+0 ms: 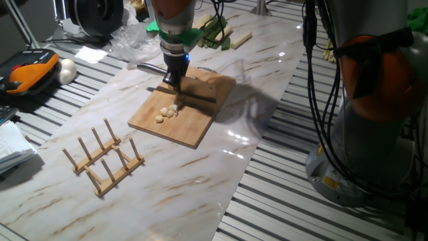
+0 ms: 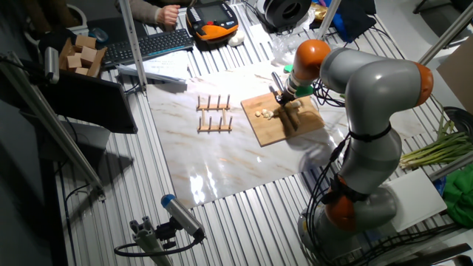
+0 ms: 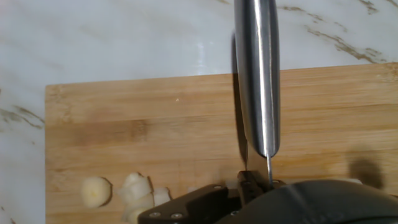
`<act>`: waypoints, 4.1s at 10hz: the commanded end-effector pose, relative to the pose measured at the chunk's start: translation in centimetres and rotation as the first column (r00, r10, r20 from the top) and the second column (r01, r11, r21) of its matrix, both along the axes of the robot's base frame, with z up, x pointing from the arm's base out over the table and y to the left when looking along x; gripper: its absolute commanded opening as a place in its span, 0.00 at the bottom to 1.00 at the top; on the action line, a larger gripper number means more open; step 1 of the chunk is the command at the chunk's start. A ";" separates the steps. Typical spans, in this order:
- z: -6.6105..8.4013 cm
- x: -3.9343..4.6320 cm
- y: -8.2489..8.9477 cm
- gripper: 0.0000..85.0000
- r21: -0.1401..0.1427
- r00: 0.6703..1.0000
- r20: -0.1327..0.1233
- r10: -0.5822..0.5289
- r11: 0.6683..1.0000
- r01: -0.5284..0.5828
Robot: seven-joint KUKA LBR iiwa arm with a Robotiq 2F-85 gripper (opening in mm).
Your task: Chop the scallions
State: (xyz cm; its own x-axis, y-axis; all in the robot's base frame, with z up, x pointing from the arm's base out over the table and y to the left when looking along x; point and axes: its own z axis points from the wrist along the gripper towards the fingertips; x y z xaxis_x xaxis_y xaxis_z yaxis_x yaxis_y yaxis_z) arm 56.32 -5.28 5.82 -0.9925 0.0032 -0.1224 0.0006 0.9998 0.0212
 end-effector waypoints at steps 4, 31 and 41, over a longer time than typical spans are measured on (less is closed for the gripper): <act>-1.2 -0.41 0.2 0.00 0.007 1.000 0.006 -0.010 1.000 0.010; 1.6 0.38 1.1 0.00 -0.001 0.996 -0.070 -0.048 0.999 0.048; 2.2 0.99 -1.0 0.00 -0.035 0.991 -0.044 0.124 0.991 -0.126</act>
